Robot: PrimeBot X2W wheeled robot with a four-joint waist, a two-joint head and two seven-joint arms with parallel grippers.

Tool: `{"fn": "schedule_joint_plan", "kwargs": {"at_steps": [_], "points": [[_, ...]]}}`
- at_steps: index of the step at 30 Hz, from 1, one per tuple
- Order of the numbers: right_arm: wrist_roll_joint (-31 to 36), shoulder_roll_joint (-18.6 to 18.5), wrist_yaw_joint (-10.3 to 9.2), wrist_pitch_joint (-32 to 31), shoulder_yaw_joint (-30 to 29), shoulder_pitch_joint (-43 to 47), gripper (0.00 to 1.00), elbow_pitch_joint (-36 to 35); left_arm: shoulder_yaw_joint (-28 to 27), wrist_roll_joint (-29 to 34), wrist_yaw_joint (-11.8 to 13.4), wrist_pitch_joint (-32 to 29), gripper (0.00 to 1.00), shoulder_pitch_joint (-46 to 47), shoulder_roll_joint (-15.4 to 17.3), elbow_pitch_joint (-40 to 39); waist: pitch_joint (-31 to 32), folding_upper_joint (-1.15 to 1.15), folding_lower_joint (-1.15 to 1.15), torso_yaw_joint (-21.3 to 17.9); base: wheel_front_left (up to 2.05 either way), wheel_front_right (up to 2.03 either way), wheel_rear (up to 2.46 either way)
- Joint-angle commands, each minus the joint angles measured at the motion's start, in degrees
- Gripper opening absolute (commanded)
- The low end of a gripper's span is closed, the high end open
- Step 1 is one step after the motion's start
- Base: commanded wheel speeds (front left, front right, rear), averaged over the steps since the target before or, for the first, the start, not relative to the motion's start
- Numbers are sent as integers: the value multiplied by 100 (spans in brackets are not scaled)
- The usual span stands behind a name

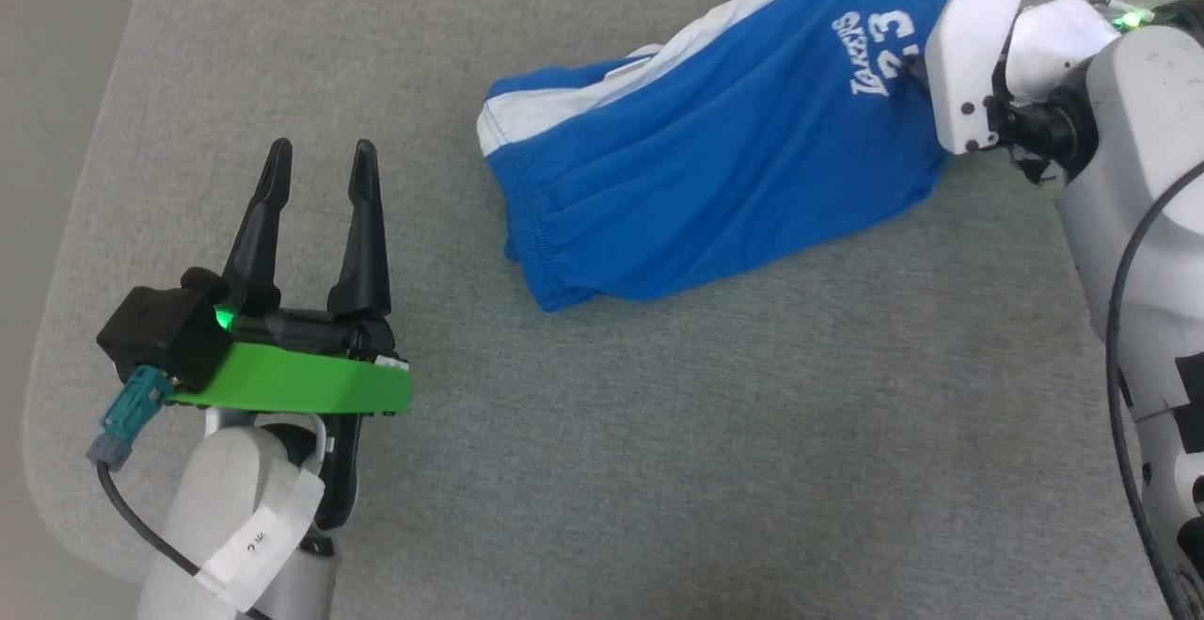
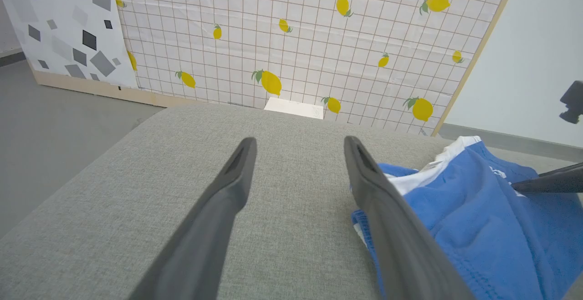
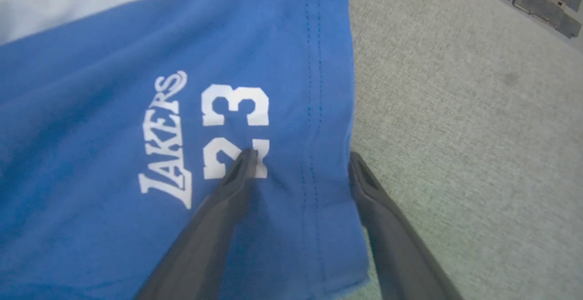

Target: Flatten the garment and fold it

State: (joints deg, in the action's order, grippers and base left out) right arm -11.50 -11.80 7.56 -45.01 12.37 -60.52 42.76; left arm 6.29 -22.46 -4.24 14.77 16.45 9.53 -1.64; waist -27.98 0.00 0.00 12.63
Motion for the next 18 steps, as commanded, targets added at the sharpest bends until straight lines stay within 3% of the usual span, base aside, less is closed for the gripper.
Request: {"fn": "schedule_joint_plan", "kwargs": {"at_steps": [1, 6, 7, 8, 18], "points": [[36, 18, -8, -126, 37, -26, 100, 13, -53, 87, -53, 22, 100, 63, -61, 20, -121, 0, 0, 103, 0, 0, 0], [8, 12, -8, -495, 59, 63, 100, -13, -180, 180, -169, 22, 100, 84, -180, 91, -131, 0, 0, 105, 0, 0, 0], [-8, 6, -8, -568, 35, 79, 34, -27, -204, 199, -188, 22, 100, 81, -202, 100, -128, 0, 0, 101, 0, 0, 0], [-17, 3, -8, -613, 18, 89, 0, -49, -221, 214, -201, 22, 100, 81, -217, 102, -126, 0, 0, 96, 0, 0, 0], [-49, 1, -8, -514, -316, 220, 0, -442, -333, 365, -288, 23, 100, 10, -281, 184, 163, 0, 0, -78, 0, 0, 0]]}}
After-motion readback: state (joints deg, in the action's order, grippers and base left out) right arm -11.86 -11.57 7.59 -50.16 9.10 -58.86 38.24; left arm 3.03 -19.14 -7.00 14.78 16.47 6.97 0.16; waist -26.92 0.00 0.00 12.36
